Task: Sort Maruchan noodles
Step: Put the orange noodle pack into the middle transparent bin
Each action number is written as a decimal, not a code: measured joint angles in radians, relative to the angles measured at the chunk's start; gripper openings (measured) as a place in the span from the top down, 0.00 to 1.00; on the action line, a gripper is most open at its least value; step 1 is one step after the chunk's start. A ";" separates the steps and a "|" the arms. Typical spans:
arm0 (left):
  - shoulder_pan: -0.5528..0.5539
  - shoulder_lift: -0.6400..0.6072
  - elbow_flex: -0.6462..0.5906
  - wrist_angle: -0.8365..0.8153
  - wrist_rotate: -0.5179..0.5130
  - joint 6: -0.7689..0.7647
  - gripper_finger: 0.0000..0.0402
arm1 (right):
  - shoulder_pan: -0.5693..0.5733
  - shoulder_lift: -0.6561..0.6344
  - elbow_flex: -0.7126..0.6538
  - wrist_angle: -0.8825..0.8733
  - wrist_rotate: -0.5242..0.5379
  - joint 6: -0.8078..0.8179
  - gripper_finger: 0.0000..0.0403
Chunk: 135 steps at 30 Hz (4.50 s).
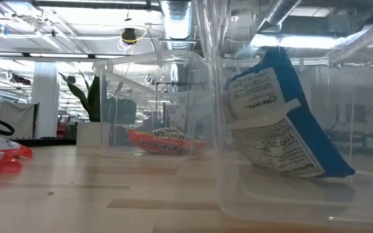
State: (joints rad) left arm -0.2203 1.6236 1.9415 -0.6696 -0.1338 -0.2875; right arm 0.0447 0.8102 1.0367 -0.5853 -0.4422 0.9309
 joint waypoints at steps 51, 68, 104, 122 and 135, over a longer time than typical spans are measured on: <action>-0.014 -0.514 -0.813 0.575 -0.142 -0.300 0.49 | 0.921 0.761 -0.163 -0.113 0.185 0.826 0.41; -0.014 -0.518 -0.812 0.575 -0.166 -0.218 0.49 | 0.887 0.313 -0.165 -0.139 0.257 0.761 0.97; -0.014 -0.610 -0.812 0.634 -0.461 -0.142 0.49 | 0.060 0.653 0.017 0.729 0.732 -0.183 0.83; -0.018 -0.626 -0.810 0.463 -0.203 -0.212 0.49 | -0.027 0.415 0.017 0.411 0.567 -0.254 0.28; -0.195 -0.565 -0.890 -0.492 0.031 -0.911 0.49 | 0.050 0.167 0.017 0.047 0.751 -0.251 0.28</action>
State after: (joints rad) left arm -0.4152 1.0584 1.0515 -1.1615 -0.1032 -1.1982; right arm 0.0949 0.9770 1.0538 -0.5378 0.3088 0.6797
